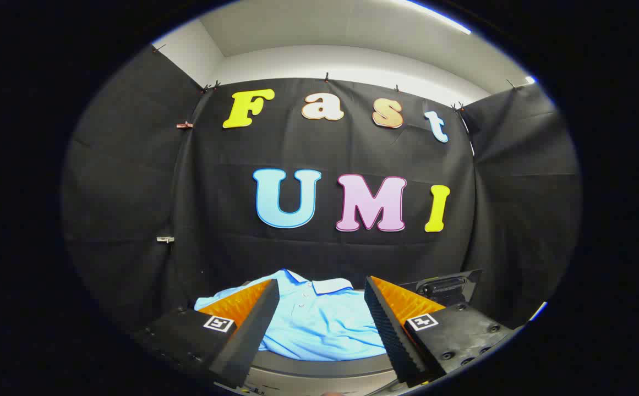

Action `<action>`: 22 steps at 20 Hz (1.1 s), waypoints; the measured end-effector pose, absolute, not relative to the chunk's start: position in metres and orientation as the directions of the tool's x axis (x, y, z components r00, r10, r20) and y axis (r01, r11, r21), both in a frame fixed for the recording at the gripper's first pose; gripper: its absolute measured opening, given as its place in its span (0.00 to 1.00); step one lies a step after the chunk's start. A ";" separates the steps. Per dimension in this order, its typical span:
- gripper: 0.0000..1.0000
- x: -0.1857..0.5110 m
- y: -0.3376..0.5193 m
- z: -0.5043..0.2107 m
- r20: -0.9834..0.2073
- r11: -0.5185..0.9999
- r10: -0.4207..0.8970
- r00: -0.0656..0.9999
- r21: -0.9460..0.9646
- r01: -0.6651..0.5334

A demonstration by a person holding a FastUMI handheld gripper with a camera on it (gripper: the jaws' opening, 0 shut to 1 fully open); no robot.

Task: Put the clothes into the washing machine and then close the washing machine lid.

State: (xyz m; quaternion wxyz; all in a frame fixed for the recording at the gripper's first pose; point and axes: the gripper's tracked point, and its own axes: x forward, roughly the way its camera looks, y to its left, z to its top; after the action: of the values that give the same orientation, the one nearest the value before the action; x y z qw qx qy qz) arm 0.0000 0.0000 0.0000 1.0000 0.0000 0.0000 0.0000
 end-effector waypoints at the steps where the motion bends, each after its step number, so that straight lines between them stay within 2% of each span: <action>1: 0.98 0.000 0.001 0.001 0.003 1.000 0.004 1.000 -0.004 -0.004; 7: 0.98 0.000 0.012 -0.001 0.000 0.999 0.048 0.999 -0.015 -0.048; 22: 0.98 0.000 0.010 -0.019 -0.049 0.999 0.049 0.998 -0.023 -0.050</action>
State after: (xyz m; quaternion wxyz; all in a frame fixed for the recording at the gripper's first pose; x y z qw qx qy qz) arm 0.0002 0.0100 -0.0194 0.9993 -0.0119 0.0245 0.0246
